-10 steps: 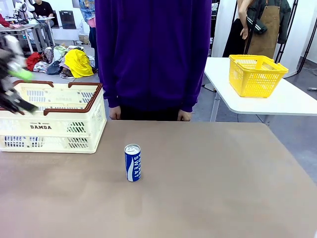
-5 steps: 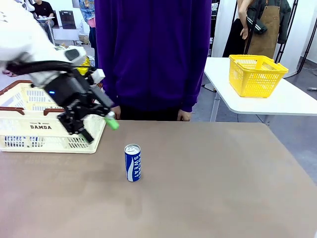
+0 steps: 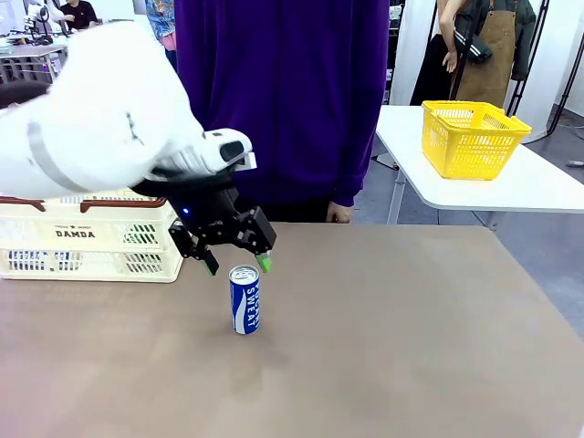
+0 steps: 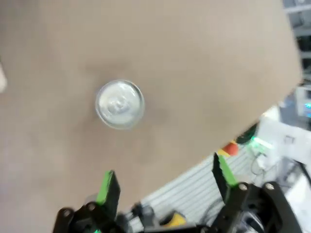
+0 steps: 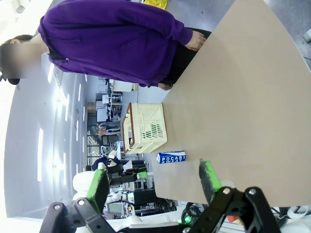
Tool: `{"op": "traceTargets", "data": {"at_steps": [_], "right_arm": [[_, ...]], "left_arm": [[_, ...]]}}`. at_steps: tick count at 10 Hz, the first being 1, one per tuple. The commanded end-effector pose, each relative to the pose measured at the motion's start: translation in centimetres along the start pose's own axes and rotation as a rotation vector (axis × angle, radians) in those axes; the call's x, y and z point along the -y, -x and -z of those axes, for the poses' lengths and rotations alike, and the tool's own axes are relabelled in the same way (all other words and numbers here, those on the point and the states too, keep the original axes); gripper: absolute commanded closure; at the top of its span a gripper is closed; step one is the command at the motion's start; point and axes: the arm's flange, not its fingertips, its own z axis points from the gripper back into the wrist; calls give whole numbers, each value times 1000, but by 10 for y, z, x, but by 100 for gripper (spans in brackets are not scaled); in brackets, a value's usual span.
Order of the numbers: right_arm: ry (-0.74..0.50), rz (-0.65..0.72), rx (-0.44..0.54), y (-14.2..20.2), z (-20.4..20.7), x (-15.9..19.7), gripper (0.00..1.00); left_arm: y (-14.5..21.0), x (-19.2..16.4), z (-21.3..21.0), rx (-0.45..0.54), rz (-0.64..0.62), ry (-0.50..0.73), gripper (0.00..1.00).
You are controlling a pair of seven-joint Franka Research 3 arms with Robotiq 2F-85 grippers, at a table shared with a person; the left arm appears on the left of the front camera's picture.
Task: Place the drinks into the Shopping basket.
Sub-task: Pick up one drink and place it into the Shopping basket.
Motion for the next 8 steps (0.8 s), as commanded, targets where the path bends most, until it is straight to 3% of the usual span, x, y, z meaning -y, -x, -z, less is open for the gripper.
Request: {"op": "traceTargets", "data": {"at_steps": [1, 3, 8], "right_arm": [[-28, -26, 9, -3, 0, -1, 0], [-28, -26, 9, -3, 0, -1, 0], [-28, -26, 9, -3, 0, -1, 0]], "left_arm": [[-12, -2, 19, 108, 5, -117, 0], [-21, -9, 36, 72, 44, -143, 0], [-47, -11, 64, 62, -3, -175, 0]]}}
